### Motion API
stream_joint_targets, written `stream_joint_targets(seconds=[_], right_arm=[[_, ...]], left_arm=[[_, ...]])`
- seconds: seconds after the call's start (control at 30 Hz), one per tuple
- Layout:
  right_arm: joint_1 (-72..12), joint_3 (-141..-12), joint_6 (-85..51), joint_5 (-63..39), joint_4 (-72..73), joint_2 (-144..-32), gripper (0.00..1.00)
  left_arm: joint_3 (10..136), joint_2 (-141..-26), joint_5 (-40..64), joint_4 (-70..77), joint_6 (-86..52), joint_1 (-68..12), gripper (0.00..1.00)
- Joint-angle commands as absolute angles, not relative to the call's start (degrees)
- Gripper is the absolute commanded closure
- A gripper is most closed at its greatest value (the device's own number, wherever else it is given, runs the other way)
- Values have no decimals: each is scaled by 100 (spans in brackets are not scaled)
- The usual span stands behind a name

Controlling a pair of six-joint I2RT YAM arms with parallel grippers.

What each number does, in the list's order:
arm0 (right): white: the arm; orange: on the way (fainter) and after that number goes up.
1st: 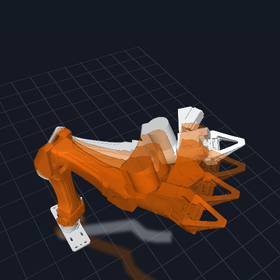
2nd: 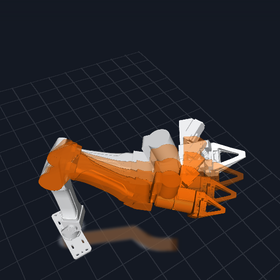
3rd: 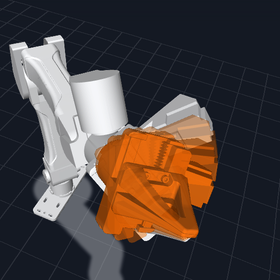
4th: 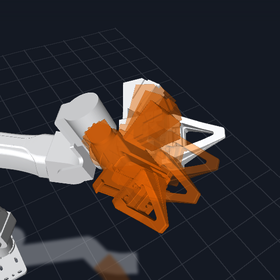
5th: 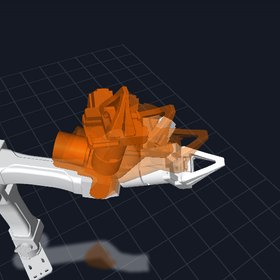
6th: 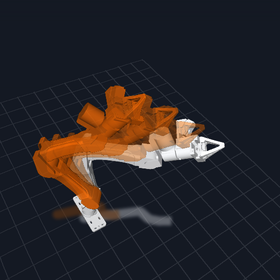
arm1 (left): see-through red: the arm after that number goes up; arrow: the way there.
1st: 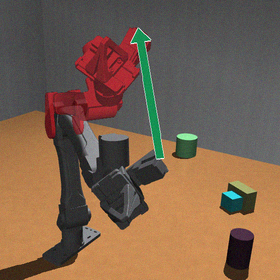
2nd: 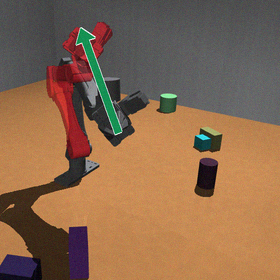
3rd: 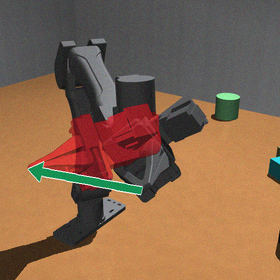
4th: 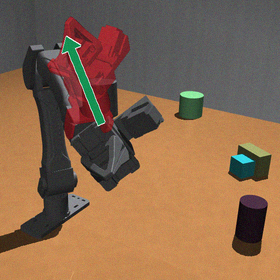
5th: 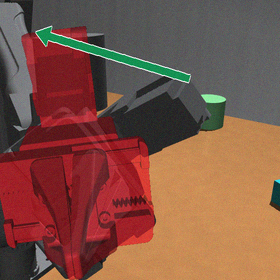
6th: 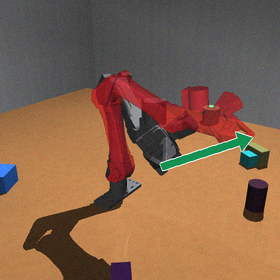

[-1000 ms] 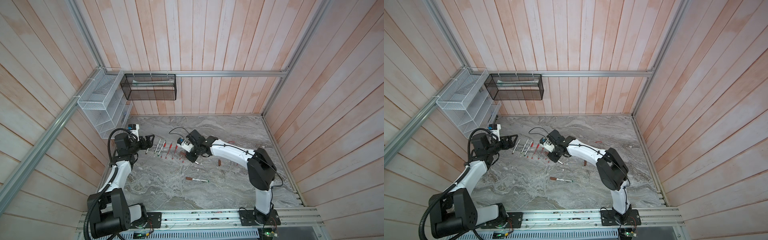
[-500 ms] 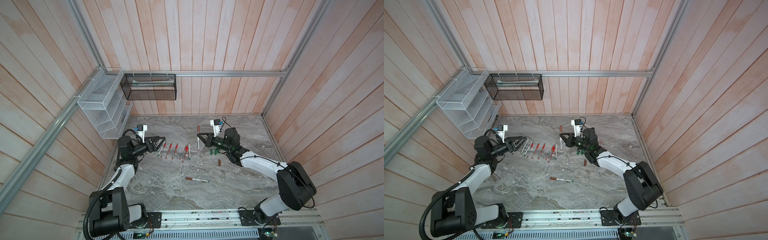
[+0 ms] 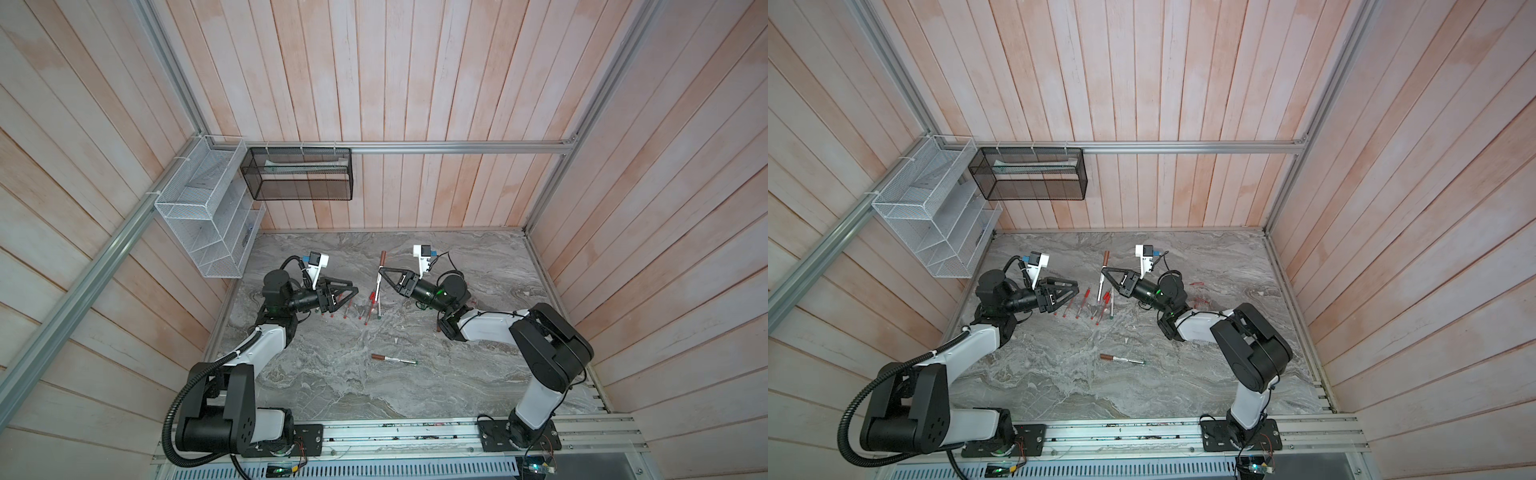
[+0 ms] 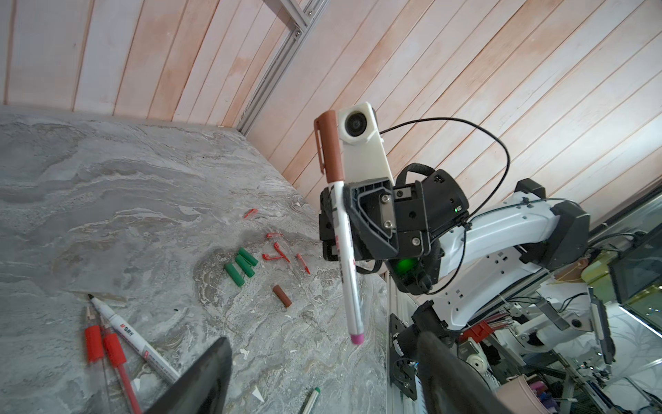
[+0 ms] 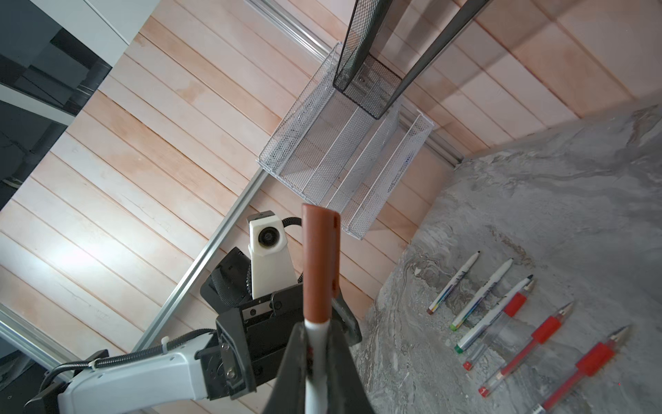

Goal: Remove pen caps from pens
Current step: Open the pen cap on the pen.

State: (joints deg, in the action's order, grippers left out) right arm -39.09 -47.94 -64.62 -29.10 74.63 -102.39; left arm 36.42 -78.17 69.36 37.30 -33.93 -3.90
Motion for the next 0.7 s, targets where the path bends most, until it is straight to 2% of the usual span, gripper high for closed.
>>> stream_joint_targets(seconds=[0.0, 0.23, 0.4, 0.67], right_arm=[[-4005, -4974, -6991, -2974, 8410, -10552, 100], [-4153, -5233, -7415, -2998, 8927, -11054, 100], [-4301, -5338, -7326, -2964, 8807, -11213, 100], [-4447, -5509, -7387, -2986, 8853, -11473, 100]], left_arm=[[3745, -7911, 7124, 3858, -3312, -529, 26], [3873, -8033, 7070, 3416, -3039, -865, 32], [3917, -8095, 6952, 3266, -2858, -898, 51], [3911, -8105, 6865, 3258, -2848, -914, 67]])
